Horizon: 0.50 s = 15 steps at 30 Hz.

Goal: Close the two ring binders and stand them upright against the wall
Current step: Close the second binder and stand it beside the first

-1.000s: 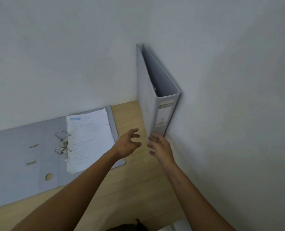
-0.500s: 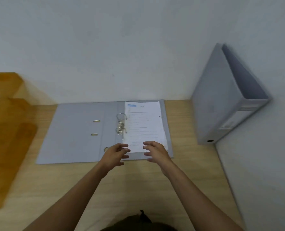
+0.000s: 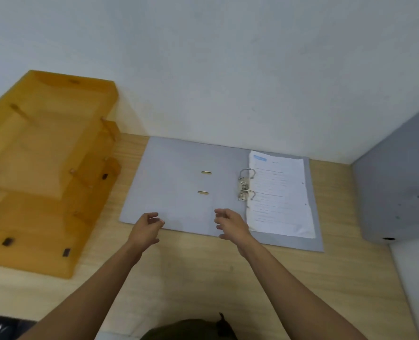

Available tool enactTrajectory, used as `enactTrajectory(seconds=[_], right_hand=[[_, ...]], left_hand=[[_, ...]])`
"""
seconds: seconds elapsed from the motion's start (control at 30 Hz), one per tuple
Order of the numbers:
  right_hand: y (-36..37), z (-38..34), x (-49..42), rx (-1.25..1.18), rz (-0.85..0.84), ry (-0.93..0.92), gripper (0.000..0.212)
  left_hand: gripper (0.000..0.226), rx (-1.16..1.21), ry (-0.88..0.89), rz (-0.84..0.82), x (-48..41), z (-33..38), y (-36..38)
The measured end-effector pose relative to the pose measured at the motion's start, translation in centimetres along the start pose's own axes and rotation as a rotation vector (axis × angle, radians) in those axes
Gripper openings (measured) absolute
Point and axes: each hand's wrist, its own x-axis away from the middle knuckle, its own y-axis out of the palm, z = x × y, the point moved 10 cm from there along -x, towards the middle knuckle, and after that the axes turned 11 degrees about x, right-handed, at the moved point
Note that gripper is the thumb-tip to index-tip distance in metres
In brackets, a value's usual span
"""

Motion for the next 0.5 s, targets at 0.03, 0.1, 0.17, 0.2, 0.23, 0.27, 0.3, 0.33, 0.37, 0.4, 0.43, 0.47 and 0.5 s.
enactTrajectory(seconds=[0.03,0.1,0.17,0.2,0.23,0.27,0.3,0.33,0.37,0.4,0.43,0.47,0.5], right_hand=[[0.5,-0.3,-0.3,0.011,-0.004,-0.006,0.047],[1.8,-1.1,-1.1,0.041,-0.006,-0.009,0.051],[2.7,-1.5,-1.6,0.065,-0.01,-0.003,0.053],[3.2,-1.6,-1.9,0.075,-0.014,0.005,0.055],[3.5,-1.6,-2.0,0.084,-0.019,0.008,0.056],[3.9,-1.4,-2.2,0.093,-0.024,0.02,0.056],[4.2,-1.2,-2.2,0.103,-0.029,0.03,0.057],[4.6,-0.8,-2.3,0.116,-0.033,0.042,0.058],[4.9,-0.6,-2.3,0.133,-0.037,0.053,0.058],[5.1,-0.3,-2.3,0.145,-0.038,0.059,0.059],[5.1,-0.1,-2.3,0.154,-0.033,0.06,0.06],[5.0,0.1,-2.2,0.158,-0.025,0.06,0.06],[5.0,0.1,-2.2,0.165,-0.02,0.06,0.06]], left_hand=[[0.048,-0.026,0.012,0.029,-0.4,0.1,-0.8],[0.054,-0.096,0.032,0.104,-1.7,0.4,-3.0],[0.062,-0.152,0.047,0.178,-2.6,0.8,-4.5],[0.066,-0.171,0.051,0.207,-3.1,0.9,-5.1],[0.07,-0.188,0.056,0.229,-3.5,1.0,-5.7],[0.073,-0.199,0.054,0.234,-4.1,1.0,-6.0],[0.075,-0.198,0.046,0.228,-4.5,0.9,-6.1],[0.075,-0.19,0.033,0.217,-4.9,0.7,-6.1],[0.075,-0.186,0.02,0.22,-5.3,0.6,-6.2],[0.075,-0.193,0.009,0.244,-5.5,0.5,-6.4],[0.076,-0.195,-0.002,0.276,-5.6,0.6,-6.6],[0.075,-0.184,-0.013,0.311,-5.6,0.7,-6.9],[0.073,-0.162,-0.032,0.337,-5.9,0.9,-7.5]])
